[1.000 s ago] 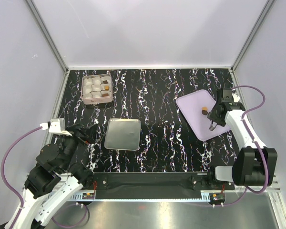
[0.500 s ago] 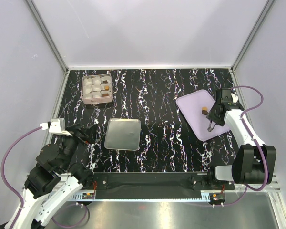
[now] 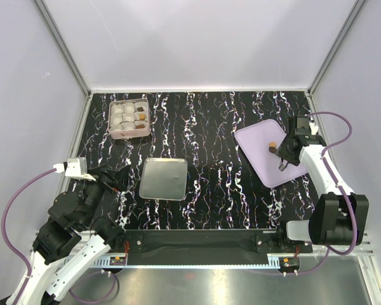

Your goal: Pack the chocolate

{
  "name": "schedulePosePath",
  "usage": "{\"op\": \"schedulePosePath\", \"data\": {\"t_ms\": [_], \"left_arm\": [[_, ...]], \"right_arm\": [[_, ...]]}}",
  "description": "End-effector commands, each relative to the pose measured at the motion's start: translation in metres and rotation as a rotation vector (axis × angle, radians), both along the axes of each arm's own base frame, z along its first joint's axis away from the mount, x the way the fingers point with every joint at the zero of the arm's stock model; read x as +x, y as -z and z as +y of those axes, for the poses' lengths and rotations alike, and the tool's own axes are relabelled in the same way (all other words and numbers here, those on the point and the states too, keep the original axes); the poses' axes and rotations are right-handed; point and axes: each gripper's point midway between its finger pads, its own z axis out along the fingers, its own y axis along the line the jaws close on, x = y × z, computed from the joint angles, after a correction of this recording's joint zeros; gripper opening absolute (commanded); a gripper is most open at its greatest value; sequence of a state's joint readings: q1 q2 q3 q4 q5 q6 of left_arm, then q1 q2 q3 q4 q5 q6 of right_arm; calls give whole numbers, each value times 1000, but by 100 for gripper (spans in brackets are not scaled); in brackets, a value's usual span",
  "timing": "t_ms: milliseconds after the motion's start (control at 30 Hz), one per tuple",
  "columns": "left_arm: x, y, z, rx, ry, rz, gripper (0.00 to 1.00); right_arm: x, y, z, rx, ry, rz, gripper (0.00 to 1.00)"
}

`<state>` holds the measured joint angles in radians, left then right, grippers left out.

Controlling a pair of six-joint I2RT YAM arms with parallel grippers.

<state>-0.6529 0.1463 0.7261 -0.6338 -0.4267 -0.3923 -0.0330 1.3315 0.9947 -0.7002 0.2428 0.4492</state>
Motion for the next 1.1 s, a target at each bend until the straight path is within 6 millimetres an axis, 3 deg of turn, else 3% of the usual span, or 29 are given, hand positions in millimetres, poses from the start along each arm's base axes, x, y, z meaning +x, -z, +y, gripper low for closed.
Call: {"op": "schedulePosePath", "data": {"t_ms": [0,133,367,500,1067], "left_arm": [[4,-10,-3,-16,1,-32,99],[4,-10,-3,-16,1,-32,99],[4,-10,-3,-17,1,-34,99],[4,-10,-3,-17,3,-34,99],[5,-9,-4,-16,3,-30,99]], "right_arm": [[14,-20,-2,-5,-3,-76,49],[14,-18,-1,-4,-4,-80,49],[16,-38,-8,-39,17,-124,49],[17,-39,-6,-26,10,-129,48],[13,2,5,32,-3,-50,49]]}}
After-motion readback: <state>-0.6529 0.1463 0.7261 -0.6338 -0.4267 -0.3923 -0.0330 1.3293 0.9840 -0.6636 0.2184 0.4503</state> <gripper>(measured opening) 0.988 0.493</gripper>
